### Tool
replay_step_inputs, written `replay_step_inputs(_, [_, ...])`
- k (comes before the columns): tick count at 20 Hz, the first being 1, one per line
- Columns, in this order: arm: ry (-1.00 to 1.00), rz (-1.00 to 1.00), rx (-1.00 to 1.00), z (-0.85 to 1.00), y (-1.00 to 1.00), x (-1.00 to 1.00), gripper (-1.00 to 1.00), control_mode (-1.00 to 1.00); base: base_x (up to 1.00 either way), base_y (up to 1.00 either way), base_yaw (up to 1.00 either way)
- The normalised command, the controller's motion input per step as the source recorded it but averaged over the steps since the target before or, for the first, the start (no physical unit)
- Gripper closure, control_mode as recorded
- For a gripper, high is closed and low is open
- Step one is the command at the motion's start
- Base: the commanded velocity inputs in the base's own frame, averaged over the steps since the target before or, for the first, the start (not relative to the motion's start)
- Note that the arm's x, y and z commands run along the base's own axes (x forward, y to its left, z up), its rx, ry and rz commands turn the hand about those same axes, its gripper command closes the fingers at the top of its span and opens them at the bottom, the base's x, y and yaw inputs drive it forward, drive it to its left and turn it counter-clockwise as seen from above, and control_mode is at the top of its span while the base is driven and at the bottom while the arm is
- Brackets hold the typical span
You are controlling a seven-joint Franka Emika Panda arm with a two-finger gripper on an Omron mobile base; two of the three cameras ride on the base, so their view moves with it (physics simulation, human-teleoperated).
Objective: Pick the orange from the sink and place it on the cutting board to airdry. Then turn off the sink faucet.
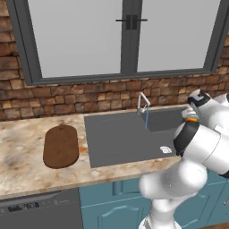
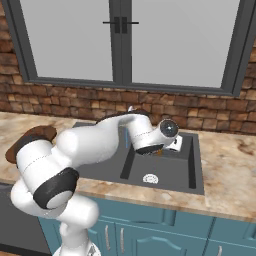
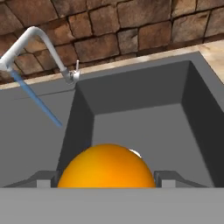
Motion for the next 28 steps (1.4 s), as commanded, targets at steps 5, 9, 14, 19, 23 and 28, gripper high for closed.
replay_step_inputs(5, [0.0, 0.0, 0.01, 0.36, 0.0, -0.26, 1.0, -1.0, 0.0, 0.0, 0.0])
replay_step_inputs(9, [0.0, 0.06, 0.0, 0.12, 0.06, -0.31, 1.0, -1.0, 0.0, 0.0, 0.0])
replay_step_inputs(14, [0.0, 0.04, 0.0, 0.15, 0.14, -0.35, 1.0, -1.0, 0.0, 0.0, 0.0])
replay_step_inputs(19, [0.04, 0.0, 0.0, 0.38, 0.1, -0.36, 1.0, -1.0, 0.0, 0.0, 0.0])
replay_step_inputs(23, [0.08, 0.0, 0.0, 0.11, 0.34, -0.26, 1.0, -1.0, 0.0, 0.0, 0.0])
replay_step_inputs(28, [-0.01, 0.0, 0.0, 0.0, 0.51, -0.45, 1.0, -1.0, 0.0, 0.0, 0.0])
